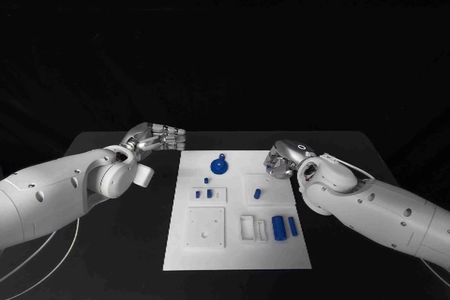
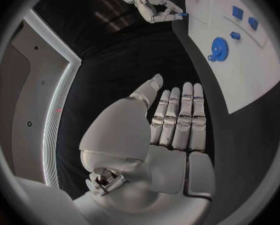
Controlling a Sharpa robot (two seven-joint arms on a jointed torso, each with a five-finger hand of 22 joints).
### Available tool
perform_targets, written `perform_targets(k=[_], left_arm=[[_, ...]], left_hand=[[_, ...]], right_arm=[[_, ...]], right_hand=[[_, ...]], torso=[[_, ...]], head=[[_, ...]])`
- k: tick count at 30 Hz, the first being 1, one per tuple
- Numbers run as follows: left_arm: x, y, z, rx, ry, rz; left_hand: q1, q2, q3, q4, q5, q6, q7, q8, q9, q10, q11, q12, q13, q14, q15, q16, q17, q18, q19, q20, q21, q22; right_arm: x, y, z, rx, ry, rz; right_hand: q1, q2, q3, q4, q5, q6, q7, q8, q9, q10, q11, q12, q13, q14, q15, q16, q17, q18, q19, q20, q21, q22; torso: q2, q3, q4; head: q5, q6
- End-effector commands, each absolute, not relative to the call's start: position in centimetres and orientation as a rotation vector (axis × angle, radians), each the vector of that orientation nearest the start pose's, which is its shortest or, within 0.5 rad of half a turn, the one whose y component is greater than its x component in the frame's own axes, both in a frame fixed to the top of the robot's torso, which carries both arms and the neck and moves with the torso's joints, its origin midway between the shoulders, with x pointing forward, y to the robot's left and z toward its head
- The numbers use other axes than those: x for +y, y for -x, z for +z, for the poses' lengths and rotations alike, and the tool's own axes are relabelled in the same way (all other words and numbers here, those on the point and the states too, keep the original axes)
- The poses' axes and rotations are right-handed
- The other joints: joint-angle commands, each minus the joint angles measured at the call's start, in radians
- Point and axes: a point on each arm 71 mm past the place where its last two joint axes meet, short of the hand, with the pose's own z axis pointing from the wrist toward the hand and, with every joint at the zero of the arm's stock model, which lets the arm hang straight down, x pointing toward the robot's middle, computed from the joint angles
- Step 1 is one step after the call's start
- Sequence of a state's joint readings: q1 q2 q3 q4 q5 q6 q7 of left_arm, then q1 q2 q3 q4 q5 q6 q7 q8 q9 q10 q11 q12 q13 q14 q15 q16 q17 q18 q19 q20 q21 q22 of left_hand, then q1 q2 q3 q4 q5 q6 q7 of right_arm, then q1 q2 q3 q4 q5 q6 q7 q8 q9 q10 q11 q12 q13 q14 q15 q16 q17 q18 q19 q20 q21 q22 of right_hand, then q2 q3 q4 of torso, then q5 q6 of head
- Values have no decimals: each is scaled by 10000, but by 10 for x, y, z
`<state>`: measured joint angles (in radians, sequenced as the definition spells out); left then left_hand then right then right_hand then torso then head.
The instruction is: Assemble the parts on the task board
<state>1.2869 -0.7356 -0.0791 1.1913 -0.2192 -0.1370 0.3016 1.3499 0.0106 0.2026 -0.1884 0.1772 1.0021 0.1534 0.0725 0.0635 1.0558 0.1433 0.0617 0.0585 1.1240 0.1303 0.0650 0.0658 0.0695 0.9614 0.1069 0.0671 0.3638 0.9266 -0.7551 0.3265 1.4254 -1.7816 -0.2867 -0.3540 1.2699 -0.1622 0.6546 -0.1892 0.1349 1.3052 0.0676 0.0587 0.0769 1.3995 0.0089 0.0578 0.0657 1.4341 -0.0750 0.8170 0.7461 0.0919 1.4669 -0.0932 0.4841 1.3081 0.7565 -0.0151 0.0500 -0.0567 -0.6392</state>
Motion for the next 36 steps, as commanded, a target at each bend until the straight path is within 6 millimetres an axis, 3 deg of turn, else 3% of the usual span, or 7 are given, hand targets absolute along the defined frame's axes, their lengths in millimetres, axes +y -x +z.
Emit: perform_targets(k=[1,9,14,16,21,29,36], left_arm=[[243,-552,-166,15437,8556,-13975],[239,-552,-166,15435,8524,-14050],[237,-552,-166,15403,8490,-14105],[236,-552,-166,15383,8483,-14117],[232,-552,-165,15342,8466,-14164],[224,-550,-164,15280,8403,-14281],[218,-549,-163,15276,8158,-14295]], left_hand=[[16,76,-4,-75,15,25,9,33,0,-30,53,28,-8,19,-19,-35,-7,-154,6,1,46,-35],[33,69,-11,-103,14,17,12,32,0,-42,56,30,-8,4,-16,-35,-7,-150,15,3,51,-111],[33,69,-11,-103,14,17,12,32,0,-42,56,30,-8,4,-16,-35,-7,-150,15,3,51,-111],[33,69,-11,-103,14,17,12,32,0,-42,56,30,-8,4,-16,-35,-7,-150,15,3,51,-111],[33,69,-11,-103,14,17,12,32,0,-42,56,30,-8,4,-16,-35,-7,-150,15,3,51,-111],[38,75,-30,-114,19,32,8,37,0,-32,53,29,-8,-7,-14,-36,-8,-152,25,7,54,-207],[50,84,-26,-115,20,48,4,41,0,-20,50,30,-8,-7,-15,-36,-8,-152,32,4,58,-255]], right_arm=[[-212,-503,-193,16001,-934,4535],[-190,-492,-181,15976,-1356,6250],[-169,-480,-181,16224,-1337,7369],[-161,-475,-181,16297,-1302,7770],[-142,-463,-184,16427,-1164,8529],[-122,-450,-202,16496,-265,8566],[-106,-438,-224,16591,763,8191]], right_hand=[[-64,76,-16,2,116,37,-3,57,-13,26,-5,33,-14,49,-6,-67,19,236,457,-42,15,195],[-74,130,-101,-30,217,13,5,56,-14,11,1,33,-15,55,-4,-101,18,308,450,-28,-20,158],[-97,186,-186,-72,336,-5,10,57,-12,-5,6,33,-16,61,-2,-129,15,336,450,-15,-61,118],[-99,189,-198,-77,349,-6,11,57,-12,-4,6,33,-15,62,-2,-130,15,336,450,-14,-63,116],[-110,246,-266,-116,405,-30,15,58,-12,-28,12,35,-15,63,1,-144,16,338,453,-13,-60,96],[-103,292,-290,-178,339,-37,19,59,-10,-36,17,33,-16,66,7,-154,19,341,446,-6,-71,74],[-104,291,-254,-203,293,-33,17,57,-10,-35,18,33,-16,66,9,-156,22,343,447,-4,-50,80]], torso=[[-18,-26,-5],[-22,-19,7],[-29,-52,18],[-40,-66,15],[-16,-39,9],[-1,-26,-8],[3,-14,7]], head=[[17,35],[175,108],[213,127],[290,131],[541,132],[938,31],[1083,-48]])
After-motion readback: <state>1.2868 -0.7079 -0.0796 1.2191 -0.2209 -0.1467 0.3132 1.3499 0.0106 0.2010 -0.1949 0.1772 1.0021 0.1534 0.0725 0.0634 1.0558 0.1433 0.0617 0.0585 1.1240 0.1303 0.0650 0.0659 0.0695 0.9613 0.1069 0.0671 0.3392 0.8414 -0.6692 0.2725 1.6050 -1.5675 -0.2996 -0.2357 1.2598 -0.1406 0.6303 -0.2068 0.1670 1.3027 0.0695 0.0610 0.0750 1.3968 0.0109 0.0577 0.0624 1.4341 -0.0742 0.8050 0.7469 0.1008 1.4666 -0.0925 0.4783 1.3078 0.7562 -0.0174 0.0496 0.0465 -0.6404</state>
